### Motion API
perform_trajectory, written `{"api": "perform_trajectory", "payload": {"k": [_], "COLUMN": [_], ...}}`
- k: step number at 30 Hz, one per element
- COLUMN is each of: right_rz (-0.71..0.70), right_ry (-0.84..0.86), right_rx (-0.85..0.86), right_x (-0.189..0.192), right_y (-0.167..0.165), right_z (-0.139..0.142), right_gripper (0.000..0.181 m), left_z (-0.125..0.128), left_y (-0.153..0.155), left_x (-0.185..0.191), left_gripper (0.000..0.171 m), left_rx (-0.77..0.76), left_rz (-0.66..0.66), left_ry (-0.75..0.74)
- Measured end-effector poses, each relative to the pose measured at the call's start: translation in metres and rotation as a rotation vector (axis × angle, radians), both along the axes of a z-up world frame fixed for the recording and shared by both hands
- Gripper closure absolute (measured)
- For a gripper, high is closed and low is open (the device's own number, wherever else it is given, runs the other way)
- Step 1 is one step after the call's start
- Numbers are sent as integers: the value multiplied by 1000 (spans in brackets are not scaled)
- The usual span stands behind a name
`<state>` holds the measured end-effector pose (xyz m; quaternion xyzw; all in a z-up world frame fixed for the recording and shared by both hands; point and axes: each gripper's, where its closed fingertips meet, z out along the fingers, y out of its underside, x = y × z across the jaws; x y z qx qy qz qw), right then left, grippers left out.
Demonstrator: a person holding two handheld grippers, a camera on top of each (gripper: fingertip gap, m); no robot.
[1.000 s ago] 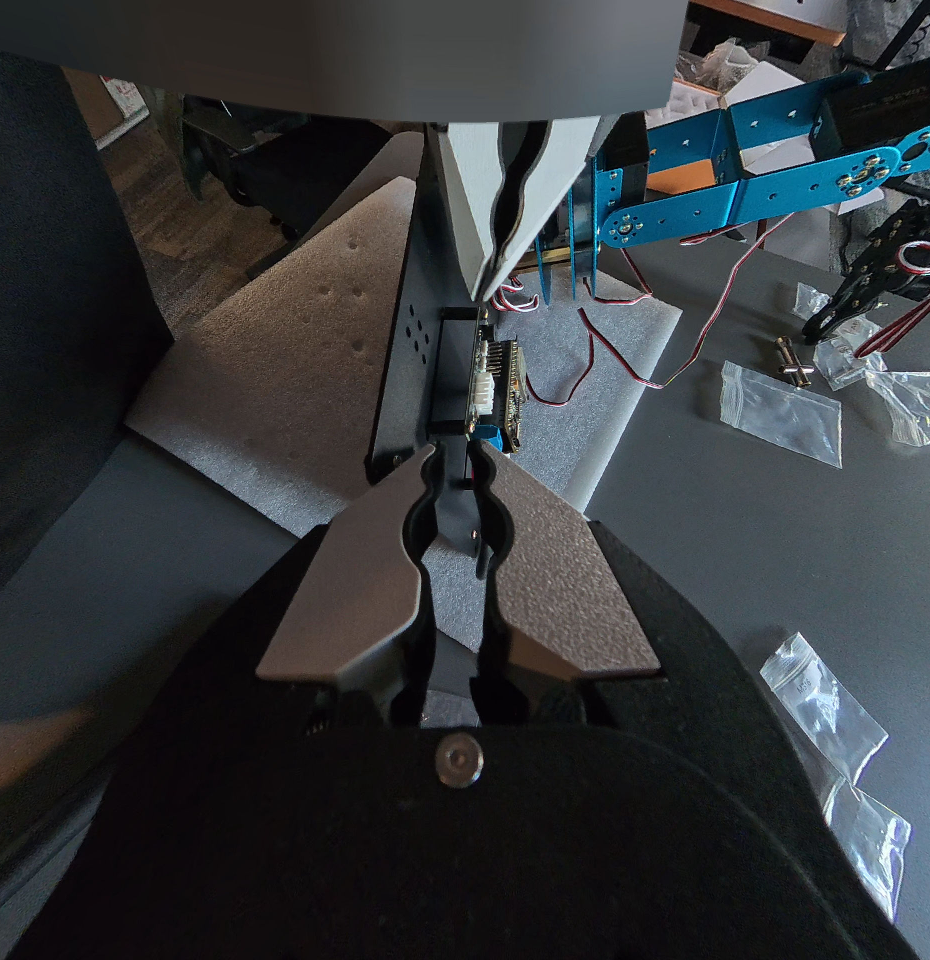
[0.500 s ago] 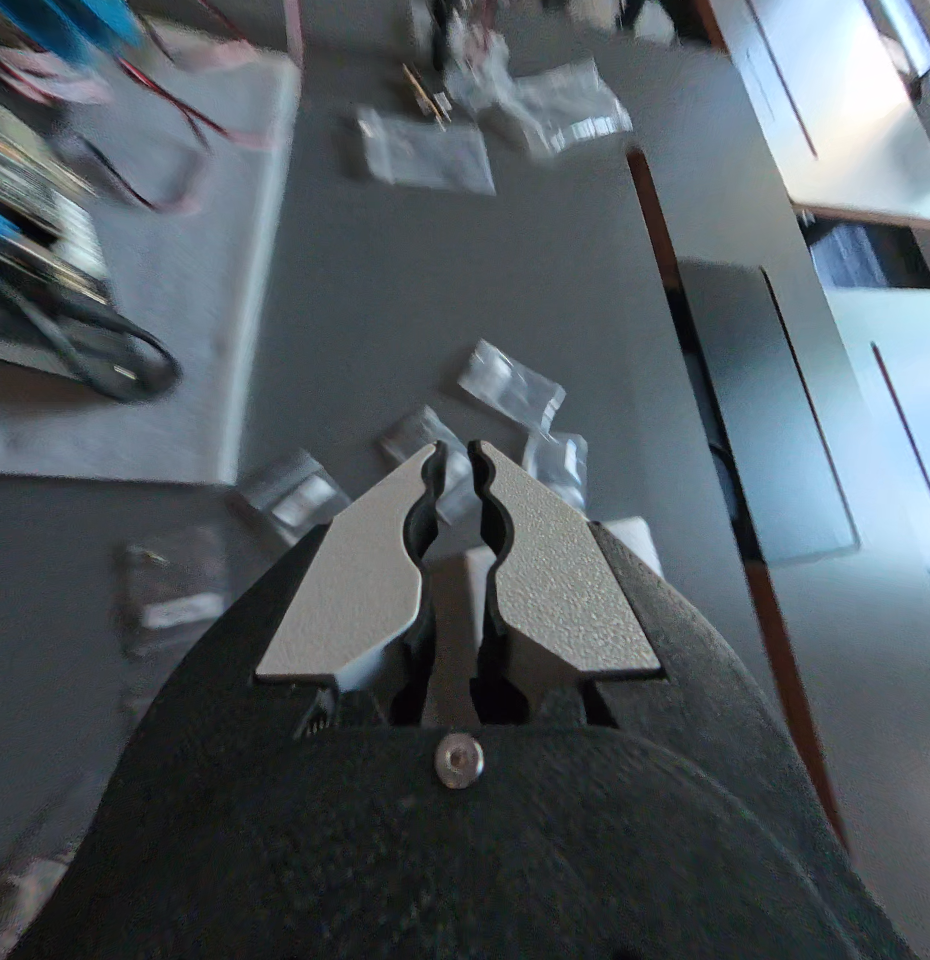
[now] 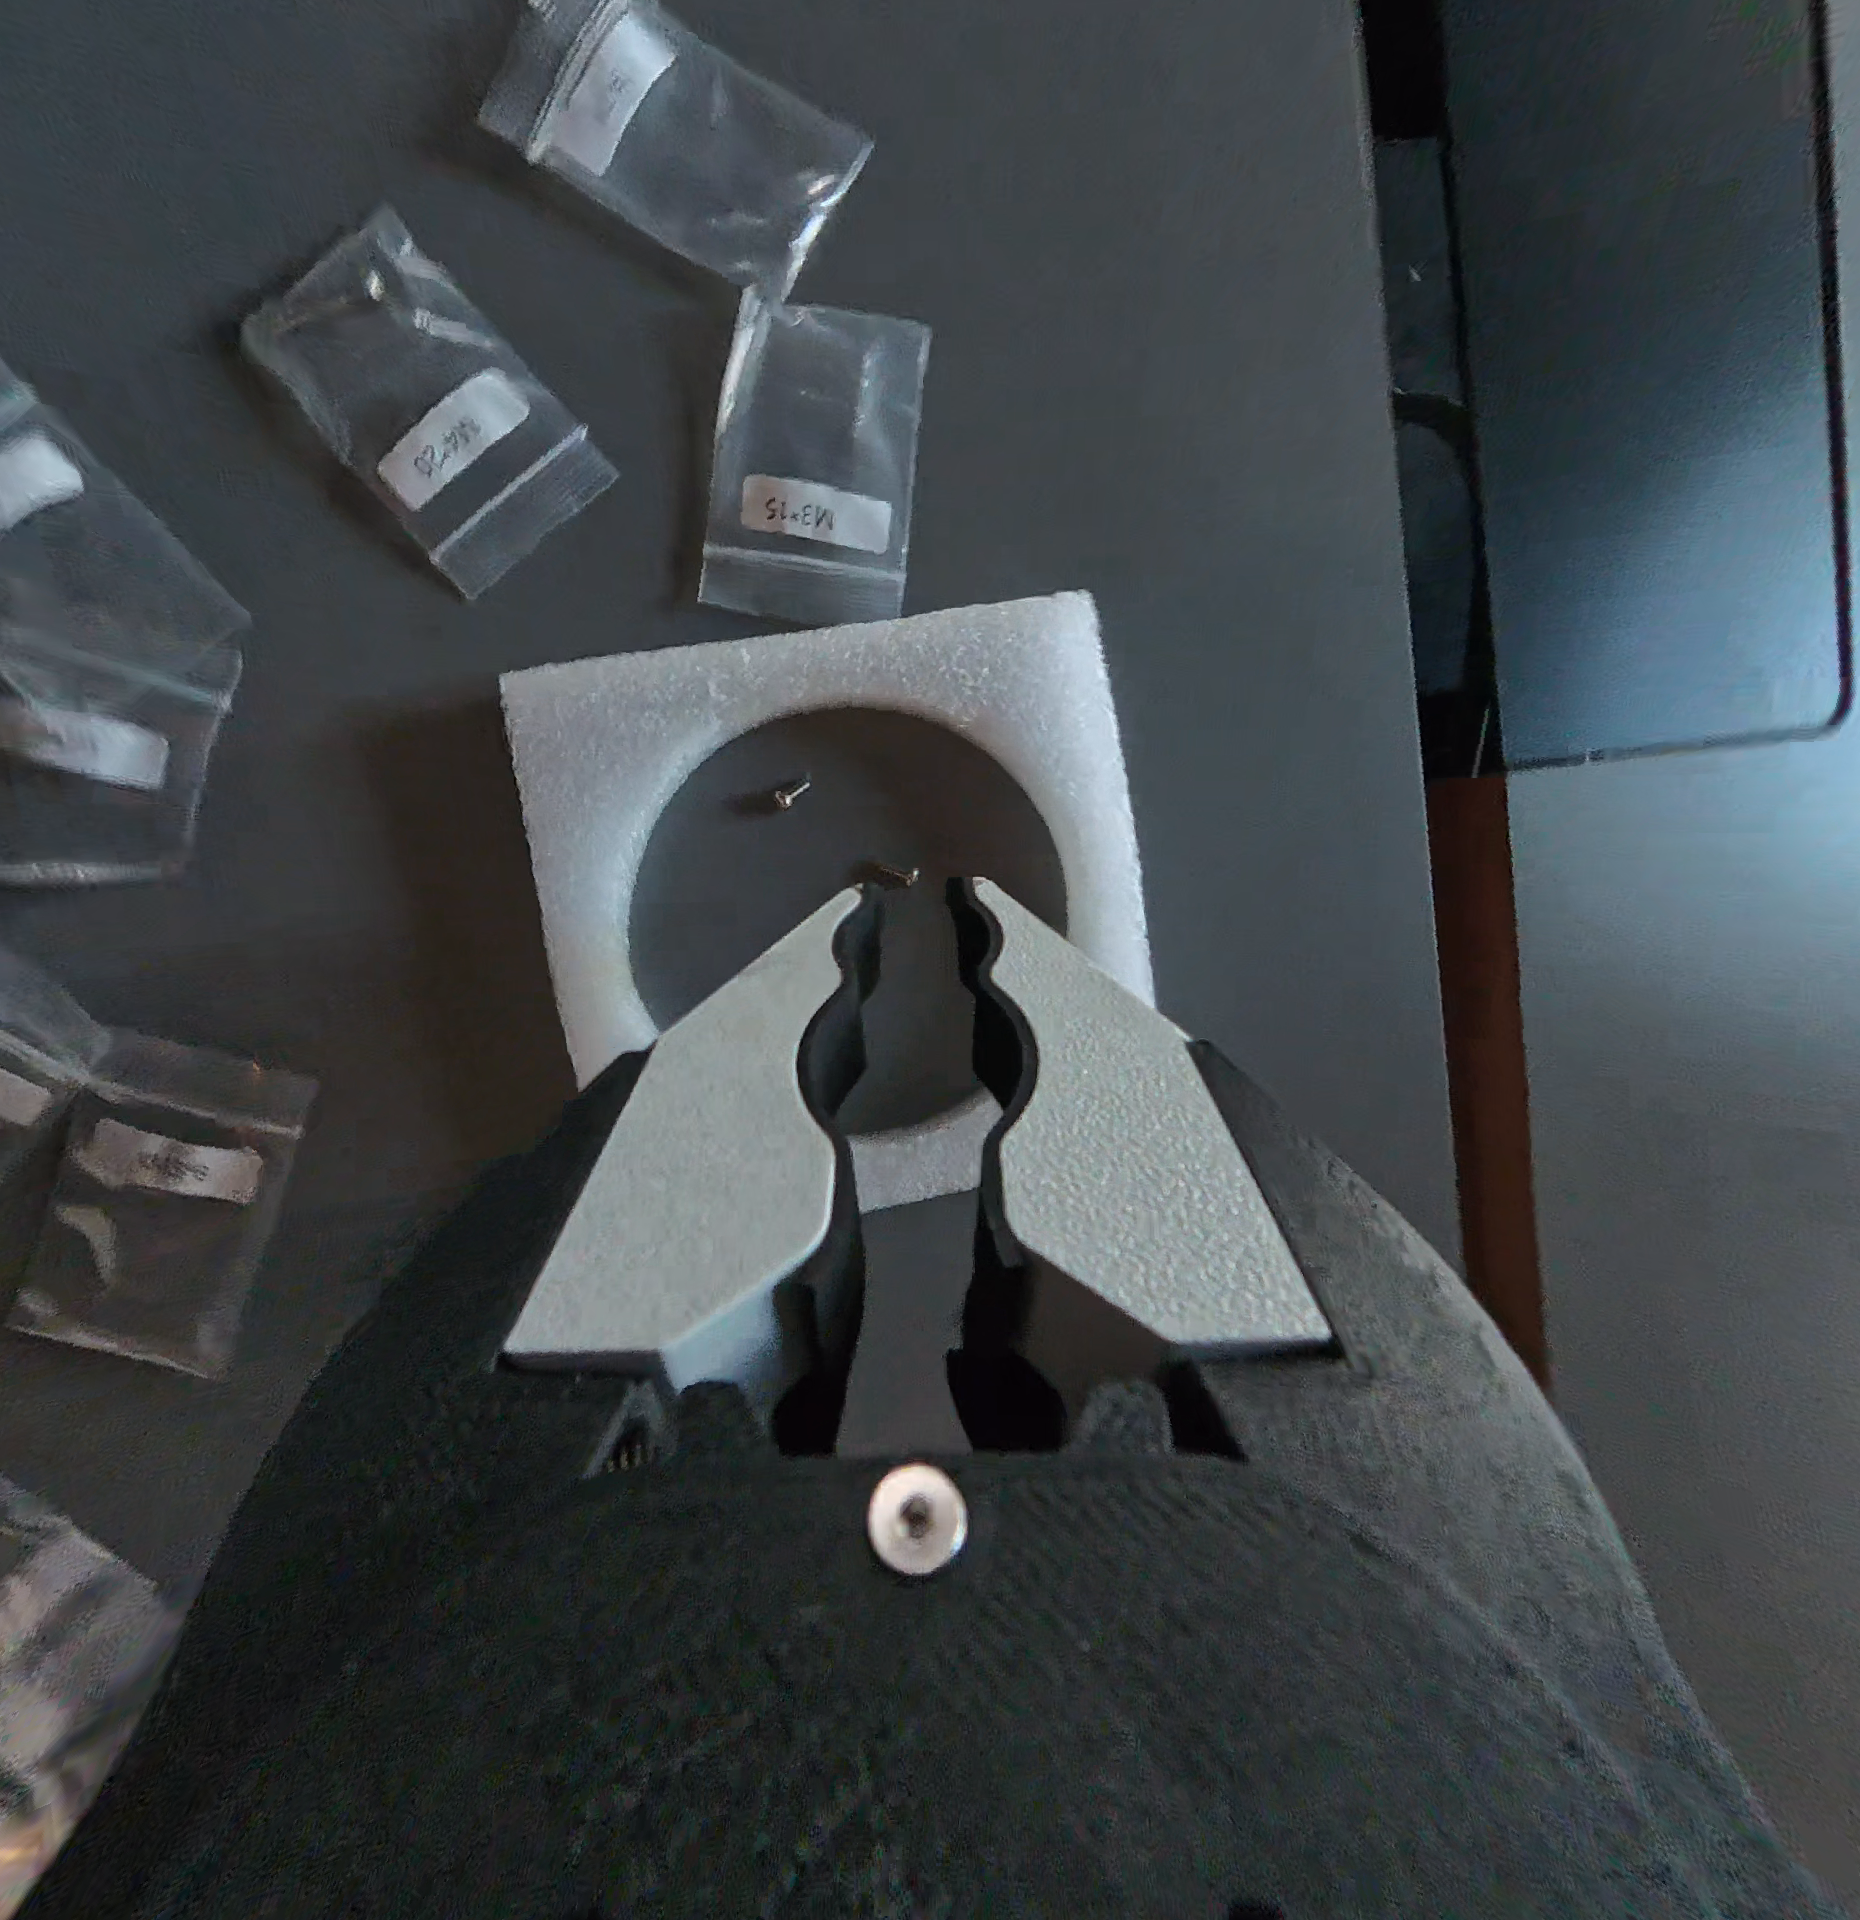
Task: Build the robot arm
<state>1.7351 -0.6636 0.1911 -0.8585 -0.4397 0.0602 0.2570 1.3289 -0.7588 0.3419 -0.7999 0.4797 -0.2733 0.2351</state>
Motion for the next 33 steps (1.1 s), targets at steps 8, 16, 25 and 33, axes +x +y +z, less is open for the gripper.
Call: {"api": "perform_trajectory", "payload": {"k": [8, 16, 25, 33], "right_rz": [265, 387, 368, 260], "right_ry": [-132, -176, -131, 11], "right_rx": [26, -65, -89, -72], "right_x": [-5, -11, -4, -3], "right_y": [1, -1, 2, -2], "right_z": [-11, -19, -21, -17], "right_gripper": [167, 169, 176, 179], "left_z": [-1, -6, -1, -1], "left_y": [-7, -20, -46, -80], "left_x": [-7, -13, -6, 14], "left_gripper": [171, 171, 171, 171], "left_rx": [-2, -28, -25, -22], "left_rz": [29, 78, 123, 203], "left_ry": [33, 74, 111, 63]}}
